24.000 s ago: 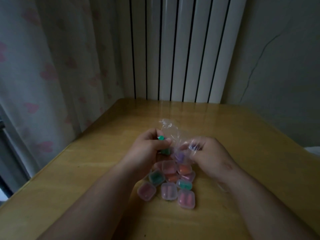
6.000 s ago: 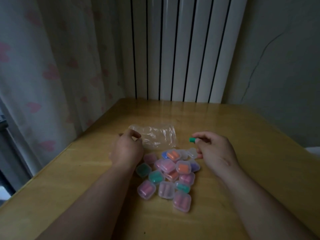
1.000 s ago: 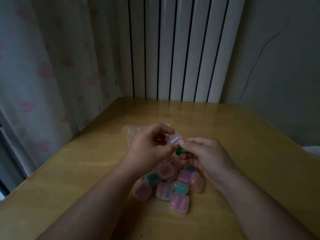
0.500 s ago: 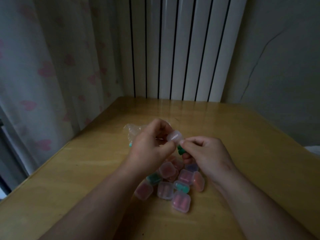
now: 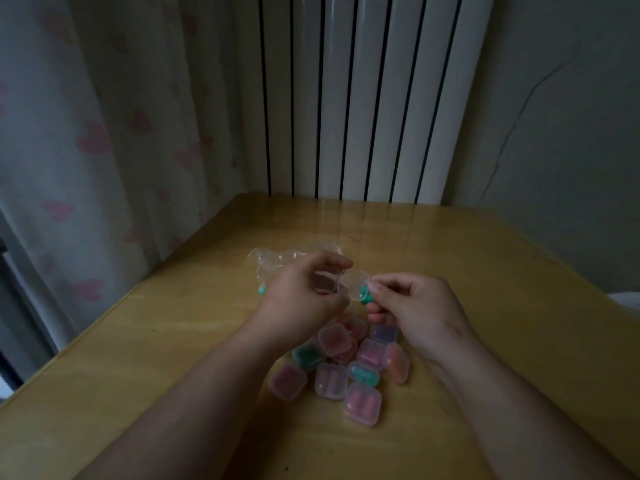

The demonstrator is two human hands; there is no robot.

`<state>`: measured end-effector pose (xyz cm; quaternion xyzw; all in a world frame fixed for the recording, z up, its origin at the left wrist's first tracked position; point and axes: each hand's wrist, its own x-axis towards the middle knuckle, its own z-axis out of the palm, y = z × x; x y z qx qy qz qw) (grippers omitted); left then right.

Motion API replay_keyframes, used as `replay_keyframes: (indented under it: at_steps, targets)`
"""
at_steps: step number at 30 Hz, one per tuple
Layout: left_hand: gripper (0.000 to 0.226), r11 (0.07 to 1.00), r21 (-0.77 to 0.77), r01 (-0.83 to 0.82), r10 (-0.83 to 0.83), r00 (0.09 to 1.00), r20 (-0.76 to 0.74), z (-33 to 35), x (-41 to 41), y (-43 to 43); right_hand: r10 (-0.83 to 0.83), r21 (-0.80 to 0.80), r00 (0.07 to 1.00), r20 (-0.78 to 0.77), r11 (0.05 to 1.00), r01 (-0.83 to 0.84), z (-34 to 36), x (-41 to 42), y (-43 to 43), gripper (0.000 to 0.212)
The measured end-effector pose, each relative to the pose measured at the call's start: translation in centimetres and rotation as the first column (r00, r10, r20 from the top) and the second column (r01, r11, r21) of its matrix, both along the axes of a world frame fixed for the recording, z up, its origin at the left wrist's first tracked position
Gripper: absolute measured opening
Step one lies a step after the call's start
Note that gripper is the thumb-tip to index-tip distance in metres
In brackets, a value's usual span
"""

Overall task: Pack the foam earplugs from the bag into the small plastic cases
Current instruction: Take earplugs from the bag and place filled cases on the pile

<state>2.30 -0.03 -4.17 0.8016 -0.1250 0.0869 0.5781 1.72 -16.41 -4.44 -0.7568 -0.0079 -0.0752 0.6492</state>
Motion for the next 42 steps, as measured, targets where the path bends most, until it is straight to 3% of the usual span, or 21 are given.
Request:
replay_keyframes:
  at_steps: [4,9,12,19,24,31,36,42]
  targets:
    - [0.040,0.997,0.011,-0.075,0.074,0.996,0.042,-0.2,0.3,0.0,-0.119,0.023,0.975,0.186,0.993,0.116,0.5,0.1,-0.3,0.027]
    - [0.043,0.997,0.053,-0.064,0.063,0.998,0.026,-0.1,0.1,-0.3,-0.041,-0.082,0.947,0.318,0.994,0.071,0.7,-0.9,0.5,0.033]
    - [0.042,0.999,0.025,-0.037,0.037,0.999,0.005,0.1,-0.2,-0.5,-0.027,-0.242,0.935,0.355,0.963,0.119,0.5,-1.2,0.7,0.031]
    - [0.039,0.995,-0.096,-0.008,0.006,1.000,-0.022,0.4,-0.5,-0.3,0.000,-0.386,0.915,0.402,0.907,0.170,0.6,-1.3,0.7,0.019]
    - [0.037,0.988,-0.152,0.017,-0.028,0.997,-0.070,0.7,-0.8,-0.2,-0.077,-0.402,0.853,0.516,0.857,0.321,0.1,-0.5,0.5,0.009]
    - [0.040,0.986,-0.168,0.000,-0.019,0.994,-0.109,0.8,-0.8,-0.2,-0.037,-0.450,0.873,0.486,0.846,0.286,-0.6,-0.1,0.6,0.011]
    - [0.041,0.988,-0.154,0.005,-0.021,0.994,-0.104,0.7,-0.8,-0.3,-0.074,-0.358,0.886,0.458,0.897,0.260,-0.4,-0.2,0.7,0.014]
    - [0.046,0.991,-0.131,-0.021,0.010,0.996,-0.087,0.1,-0.3,-0.6,-0.118,-0.227,0.944,0.308,0.955,0.193,-0.3,-0.1,0.7,0.022]
